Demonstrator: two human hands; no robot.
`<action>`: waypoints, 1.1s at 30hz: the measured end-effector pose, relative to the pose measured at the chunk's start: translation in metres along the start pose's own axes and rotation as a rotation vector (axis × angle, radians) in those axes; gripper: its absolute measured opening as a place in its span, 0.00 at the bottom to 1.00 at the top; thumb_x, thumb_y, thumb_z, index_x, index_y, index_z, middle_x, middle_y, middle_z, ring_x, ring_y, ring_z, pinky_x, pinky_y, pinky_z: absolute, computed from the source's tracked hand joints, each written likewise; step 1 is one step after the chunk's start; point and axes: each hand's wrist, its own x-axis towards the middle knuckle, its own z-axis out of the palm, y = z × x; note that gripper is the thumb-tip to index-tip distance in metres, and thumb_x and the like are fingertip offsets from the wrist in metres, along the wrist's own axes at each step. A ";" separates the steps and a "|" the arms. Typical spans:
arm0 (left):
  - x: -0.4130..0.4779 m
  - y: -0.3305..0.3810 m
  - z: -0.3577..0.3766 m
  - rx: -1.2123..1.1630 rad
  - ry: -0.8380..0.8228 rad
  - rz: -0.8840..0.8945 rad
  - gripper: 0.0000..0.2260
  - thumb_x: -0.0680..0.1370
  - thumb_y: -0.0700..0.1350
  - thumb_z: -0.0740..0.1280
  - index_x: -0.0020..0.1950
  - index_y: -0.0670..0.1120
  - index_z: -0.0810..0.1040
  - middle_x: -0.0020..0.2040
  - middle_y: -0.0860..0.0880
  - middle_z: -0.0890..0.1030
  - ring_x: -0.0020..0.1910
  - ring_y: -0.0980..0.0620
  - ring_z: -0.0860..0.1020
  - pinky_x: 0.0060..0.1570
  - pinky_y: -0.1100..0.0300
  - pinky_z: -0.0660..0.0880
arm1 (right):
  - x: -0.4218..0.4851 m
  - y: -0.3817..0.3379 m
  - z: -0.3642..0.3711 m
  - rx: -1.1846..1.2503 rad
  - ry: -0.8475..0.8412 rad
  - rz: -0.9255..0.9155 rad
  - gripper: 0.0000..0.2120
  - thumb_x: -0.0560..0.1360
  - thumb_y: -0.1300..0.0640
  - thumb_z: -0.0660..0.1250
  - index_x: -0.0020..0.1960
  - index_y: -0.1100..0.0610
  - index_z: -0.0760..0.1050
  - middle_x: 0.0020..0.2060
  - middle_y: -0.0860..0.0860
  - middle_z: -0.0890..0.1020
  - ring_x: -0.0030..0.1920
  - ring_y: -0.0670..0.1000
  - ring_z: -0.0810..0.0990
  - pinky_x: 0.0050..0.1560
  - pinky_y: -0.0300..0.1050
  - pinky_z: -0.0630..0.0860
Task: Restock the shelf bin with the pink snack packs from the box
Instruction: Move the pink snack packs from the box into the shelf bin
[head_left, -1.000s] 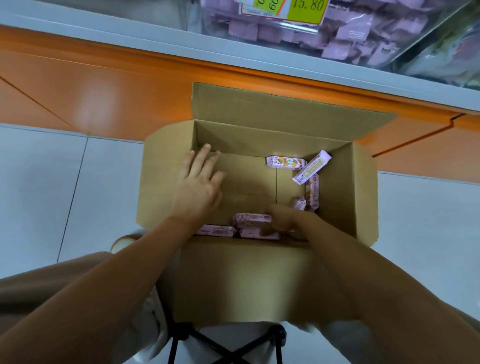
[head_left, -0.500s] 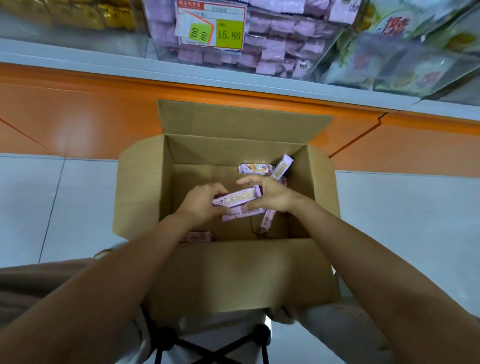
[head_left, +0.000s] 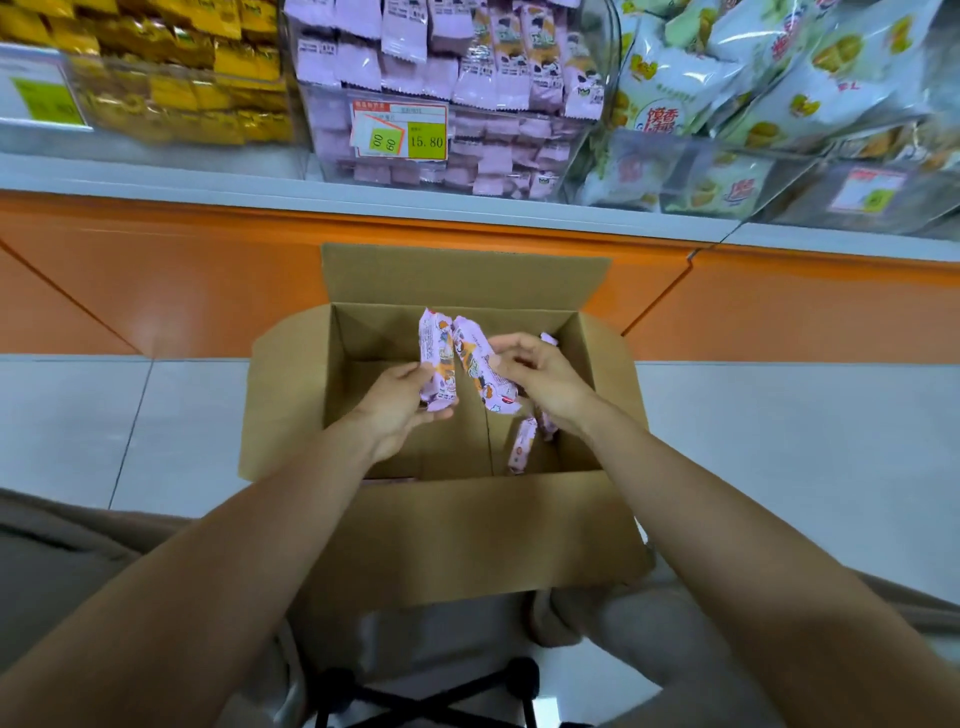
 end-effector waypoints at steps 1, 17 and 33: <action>-0.004 0.003 0.004 -0.020 -0.001 0.010 0.11 0.83 0.40 0.55 0.49 0.39 0.76 0.46 0.42 0.80 0.41 0.48 0.79 0.41 0.60 0.80 | -0.003 -0.003 0.005 0.031 0.002 -0.008 0.12 0.77 0.59 0.68 0.59 0.56 0.75 0.49 0.54 0.80 0.48 0.47 0.79 0.49 0.39 0.76; -0.045 0.036 0.011 0.065 0.112 0.233 0.04 0.80 0.39 0.62 0.49 0.40 0.76 0.44 0.41 0.80 0.43 0.44 0.77 0.42 0.55 0.77 | -0.039 -0.052 0.025 0.255 0.095 -0.103 0.21 0.69 0.63 0.74 0.61 0.55 0.75 0.54 0.58 0.79 0.52 0.57 0.80 0.56 0.55 0.79; -0.077 0.065 0.004 0.282 0.212 0.401 0.13 0.78 0.40 0.67 0.62 0.41 0.75 0.51 0.44 0.81 0.41 0.51 0.80 0.41 0.60 0.78 | -0.073 -0.093 0.004 -0.109 0.019 -0.181 0.19 0.70 0.70 0.71 0.58 0.56 0.76 0.55 0.56 0.79 0.54 0.51 0.78 0.44 0.40 0.80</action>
